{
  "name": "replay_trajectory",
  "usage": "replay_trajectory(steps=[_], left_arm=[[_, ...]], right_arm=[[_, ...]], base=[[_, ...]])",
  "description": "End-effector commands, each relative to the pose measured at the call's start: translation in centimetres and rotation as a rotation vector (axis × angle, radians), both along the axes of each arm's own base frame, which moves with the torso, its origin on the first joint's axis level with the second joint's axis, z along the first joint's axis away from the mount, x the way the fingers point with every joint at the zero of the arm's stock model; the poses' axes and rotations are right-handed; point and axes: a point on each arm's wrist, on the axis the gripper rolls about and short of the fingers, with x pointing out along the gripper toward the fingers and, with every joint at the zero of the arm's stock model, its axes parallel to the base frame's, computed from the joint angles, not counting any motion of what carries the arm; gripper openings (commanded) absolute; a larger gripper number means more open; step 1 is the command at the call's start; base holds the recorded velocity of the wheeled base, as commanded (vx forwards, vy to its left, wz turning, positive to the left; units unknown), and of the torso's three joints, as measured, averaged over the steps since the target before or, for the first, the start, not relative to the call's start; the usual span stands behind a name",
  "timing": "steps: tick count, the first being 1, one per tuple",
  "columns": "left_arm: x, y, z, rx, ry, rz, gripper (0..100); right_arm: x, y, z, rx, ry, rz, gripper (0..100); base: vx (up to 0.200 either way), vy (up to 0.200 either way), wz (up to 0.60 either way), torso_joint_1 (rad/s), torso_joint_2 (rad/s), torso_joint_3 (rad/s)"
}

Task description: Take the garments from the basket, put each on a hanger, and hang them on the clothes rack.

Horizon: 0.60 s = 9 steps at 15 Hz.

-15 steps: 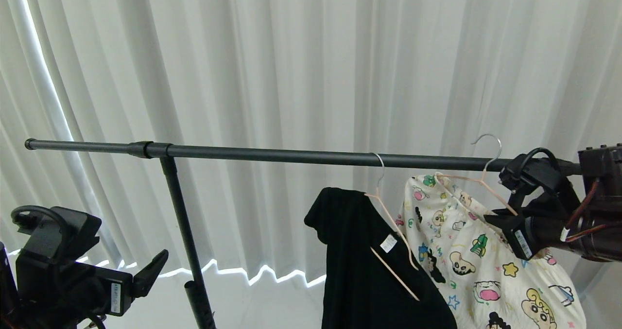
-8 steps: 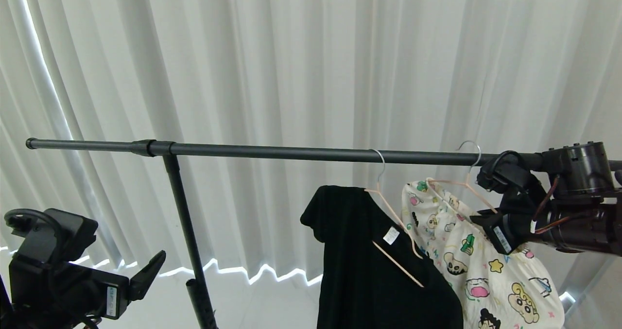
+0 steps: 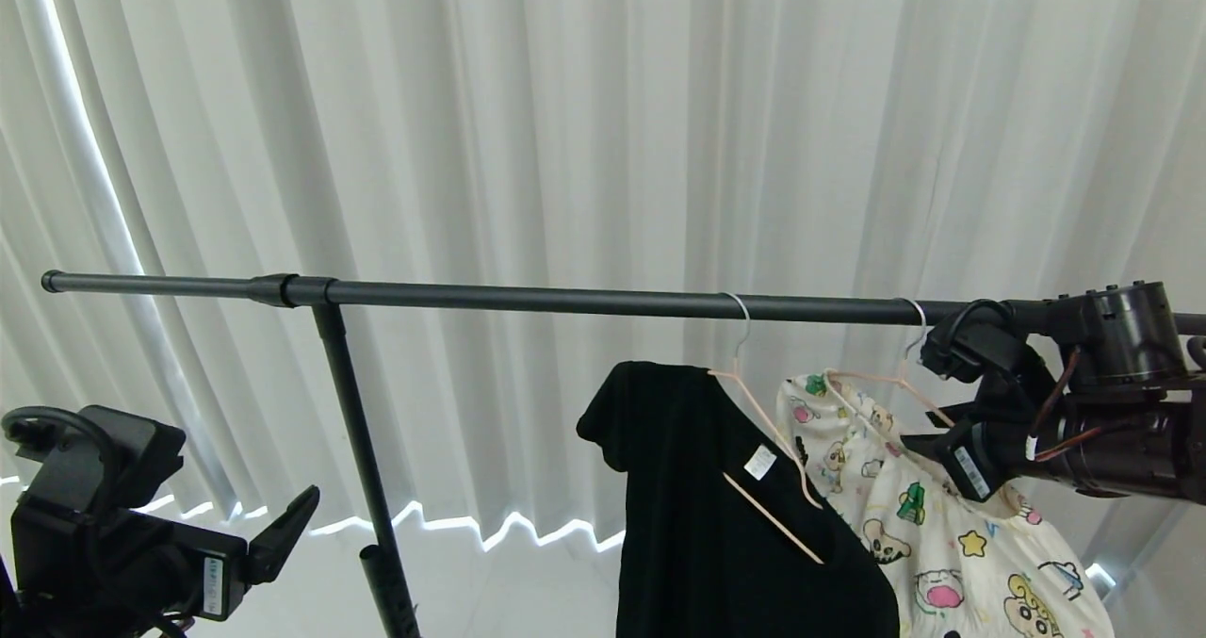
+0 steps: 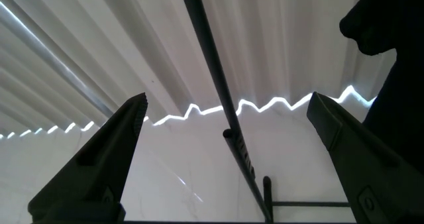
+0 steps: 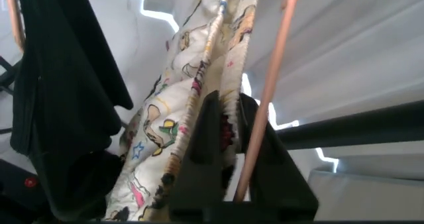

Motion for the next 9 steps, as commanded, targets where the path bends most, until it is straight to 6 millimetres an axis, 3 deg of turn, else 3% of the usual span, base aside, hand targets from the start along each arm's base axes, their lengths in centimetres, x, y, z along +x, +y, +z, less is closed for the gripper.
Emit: replay_trajectory(steps=[1,4,9], left_arm=[[0.0,0.0,0.0,0.000,-0.001,0.001,100],[0.0,0.0,0.0,-0.008,-0.004,0.005,100],[-0.9,0.5,0.3,-0.017,-0.041,0.037,100]], right_arm=[[-0.2,0.0,0.3,0.005,-0.011,0.000,100],[-1.2,-0.4,1.8,0.030,-0.064,-0.004,100],[-6.1,-2.3,4.7,0.194,-0.168,-0.071,100]], base=[[0.000,0.000,0.00,0.000,0.00,0.000],[0.000,0.000,0.00,0.000,0.00,0.000],[0.000,0.000,0.00,0.000,0.00,0.000]])
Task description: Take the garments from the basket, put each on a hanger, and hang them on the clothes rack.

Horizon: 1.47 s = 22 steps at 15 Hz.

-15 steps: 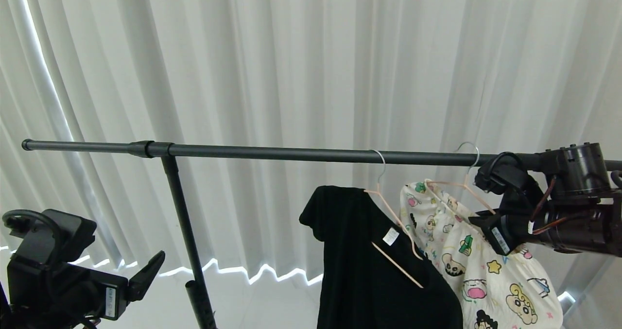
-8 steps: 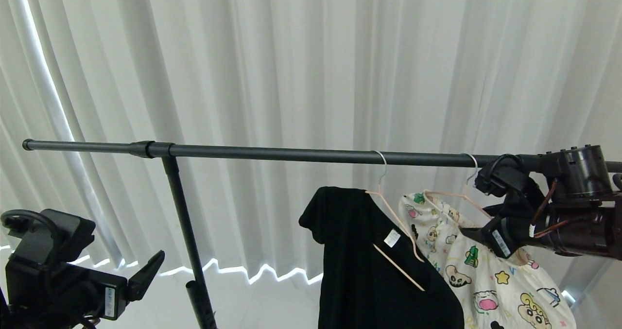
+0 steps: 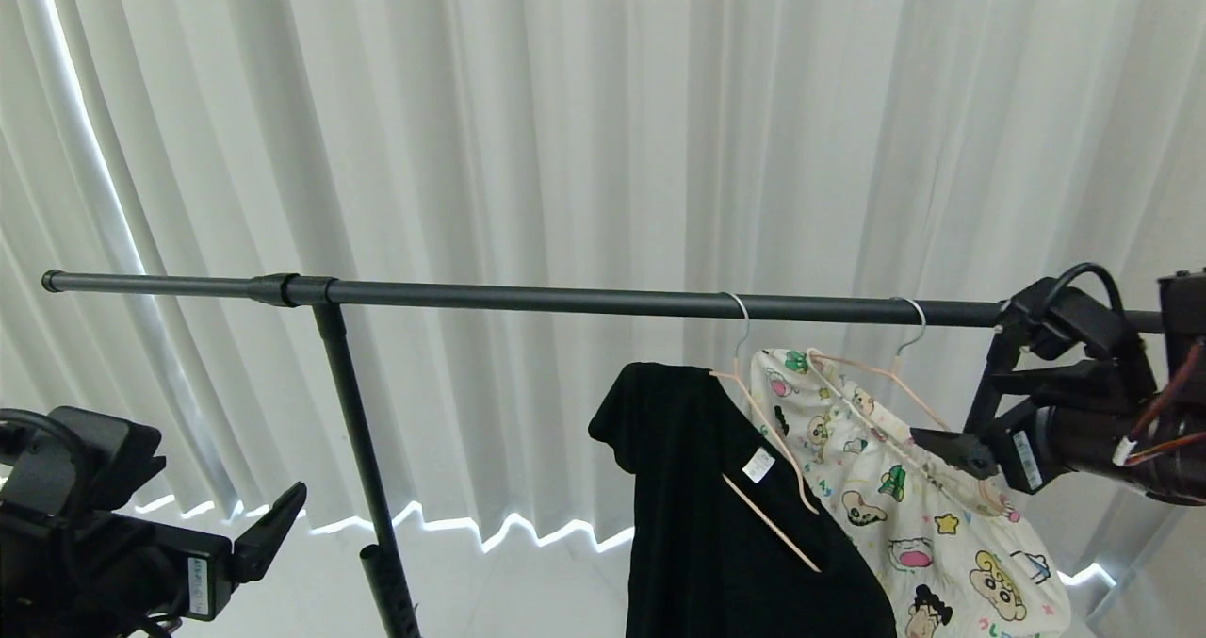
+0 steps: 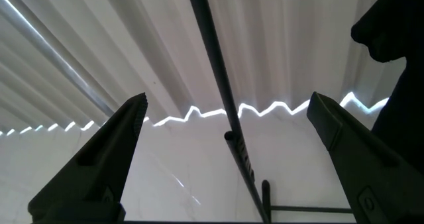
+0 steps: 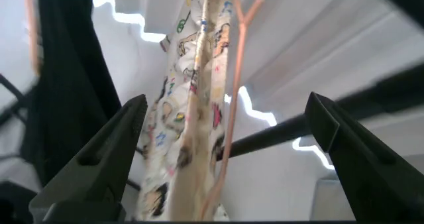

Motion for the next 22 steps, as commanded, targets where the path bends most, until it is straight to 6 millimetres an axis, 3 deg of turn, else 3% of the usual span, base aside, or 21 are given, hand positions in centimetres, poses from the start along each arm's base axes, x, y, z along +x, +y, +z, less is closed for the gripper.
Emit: replay_trajectory(steps=[1,3,4,5,8,13,19,22], left_arm=[[-0.8,0.3,-0.1,0.001,-0.018,0.013,100],[-1.2,0.4,-0.1,0.001,-0.026,0.019,100],[-1.8,0.6,-0.3,0.001,-0.036,0.031,100],[-2.1,0.9,-0.3,0.005,-0.045,0.053,100],[-2.3,1.2,0.0,0.006,-0.069,0.083,100],[-3.3,1.5,-0.5,0.007,-0.078,0.104,100],[-6.5,1.8,-1.4,0.043,-0.124,0.158,100],[-9.2,1.9,-2.5,0.049,-0.120,0.153,100]], right_arm=[[-3.2,-1.3,1.9,0.070,-0.092,-0.032,100],[-3.9,-2.2,2.2,0.072,-0.118,-0.075,100],[-4.6,-3.7,2.4,0.050,-0.144,-0.193,100],[-5.3,-5.3,2.2,0.006,-0.112,-0.326,100],[-8.3,-7.4,1.3,-0.062,0.009,-0.487,100],[-11.2,-7.8,-1.1,-0.091,0.022,-0.535,100],[-14.7,-8.2,-4.7,-0.083,-0.012,-0.603,100],[-16.9,-8.4,-6.1,-0.103,-0.070,-0.712,100]], base=[[0.000,0.000,0.00,0.000,0.00,0.000],[0.000,0.000,0.00,0.000,0.00,0.000],[0.000,0.000,0.00,0.000,0.00,0.000],[0.000,0.000,0.00,0.000,0.00,0.000],[0.000,0.000,0.00,0.000,0.00,0.000],[-0.200,0.000,0.00,0.003,0.00,0.005],[-0.200,0.000,0.00,0.001,0.00,0.002],[-0.200,0.000,0.00,-0.004,0.00,0.002]])
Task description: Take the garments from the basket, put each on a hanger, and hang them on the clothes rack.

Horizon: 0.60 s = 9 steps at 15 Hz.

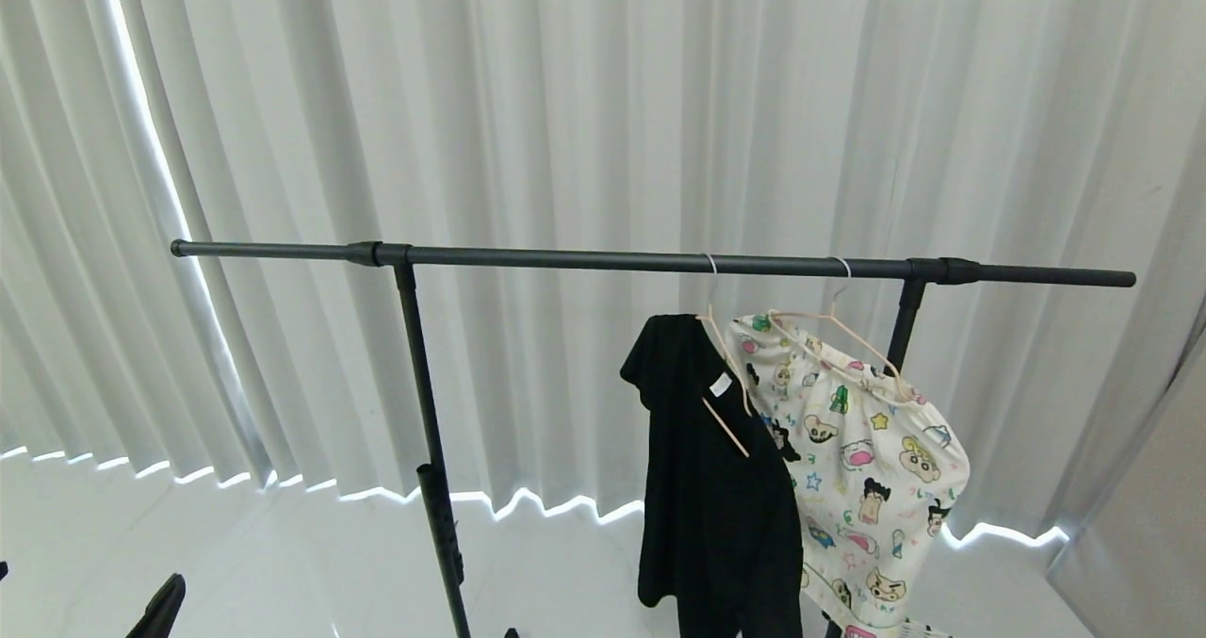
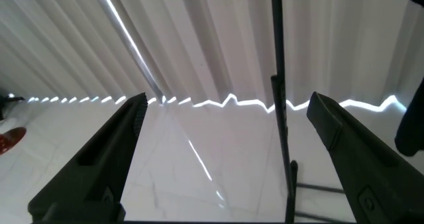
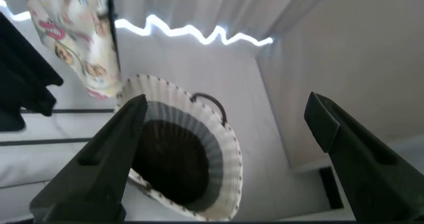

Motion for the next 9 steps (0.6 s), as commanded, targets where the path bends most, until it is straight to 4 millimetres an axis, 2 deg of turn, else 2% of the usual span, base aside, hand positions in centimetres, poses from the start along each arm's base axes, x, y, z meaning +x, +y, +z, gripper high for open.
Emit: replay_trajectory(steps=[1,2,3,5,9], left_arm=[[-3.2,0.2,-1.0,0.011,-0.065,-0.005,100],[-4.3,0.2,-1.7,0.017,-0.073,-0.006,100],[-6.5,0.3,-3.1,0.049,-0.117,-0.016,100],[-7.0,0.3,-3.0,0.068,-0.177,-0.012,100],[-7.0,0.4,-2.9,0.065,-0.177,0.000,100]], right_arm=[[-2.7,0.0,-1.7,-0.037,-0.080,-0.085,100],[-3.3,0.0,-2.3,-0.047,-0.102,-0.103,100],[-4.6,0.0,-3.7,-0.071,-0.141,-0.153,100],[-6.1,0.0,-5.3,-0.106,-0.229,-0.237,100],[-7.4,0.2,-5.6,-0.093,-0.384,-0.229,100]], base=[[-0.200,0.000,0.00,0.002,0.01,0.002],[-0.200,0.000,0.00,-0.002,0.00,0.002],[0.000,0.000,0.00,0.000,0.00,0.000],[0.000,0.000,0.00,0.000,0.00,0.000],[0.000,0.000,0.00,0.000,0.00,0.000]])
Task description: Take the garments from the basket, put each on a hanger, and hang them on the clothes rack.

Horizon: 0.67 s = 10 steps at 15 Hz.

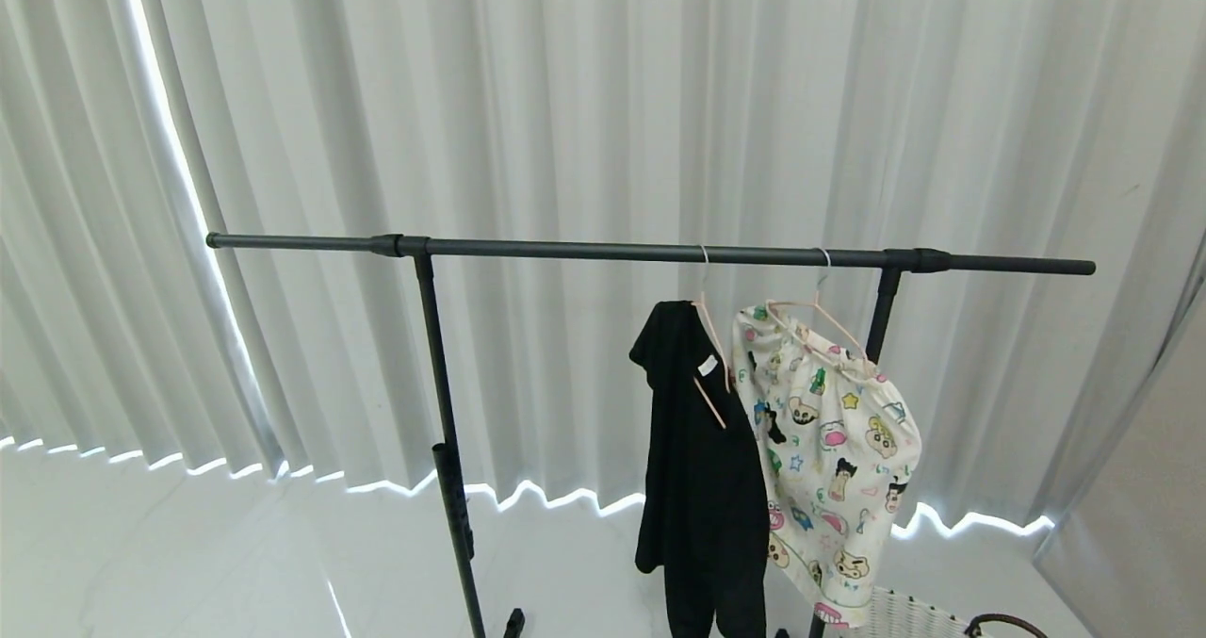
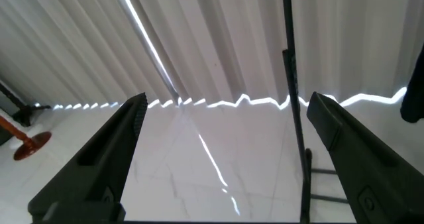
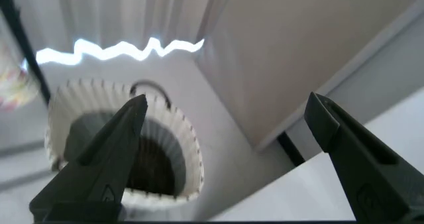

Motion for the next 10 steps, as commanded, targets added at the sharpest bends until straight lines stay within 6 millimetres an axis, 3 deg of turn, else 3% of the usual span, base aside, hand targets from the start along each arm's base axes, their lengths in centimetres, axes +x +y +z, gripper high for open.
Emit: replay_trajectory(steps=[1,7,10], left_arm=[[-0.40,0.02,-0.05,-0.003,-0.048,0.001,100],[-0.30,-0.02,-0.54,-0.277,-0.088,0.004,100],[-0.23,-0.33,-0.67,-0.425,-0.083,-0.120,100]], right_arm=[[-0.91,0.05,-0.55,-0.004,-0.103,-0.022,100],[-0.88,0.01,-0.64,0.005,-0.111,-0.045,100],[-0.77,0.02,-0.64,0.001,-0.128,-0.034,100]], base=[[0.000,0.000,0.00,0.000,0.00,0.000],[0.000,0.000,0.00,0.000,0.00,0.000],[0.000,0.000,0.00,0.000,0.00,0.000]])
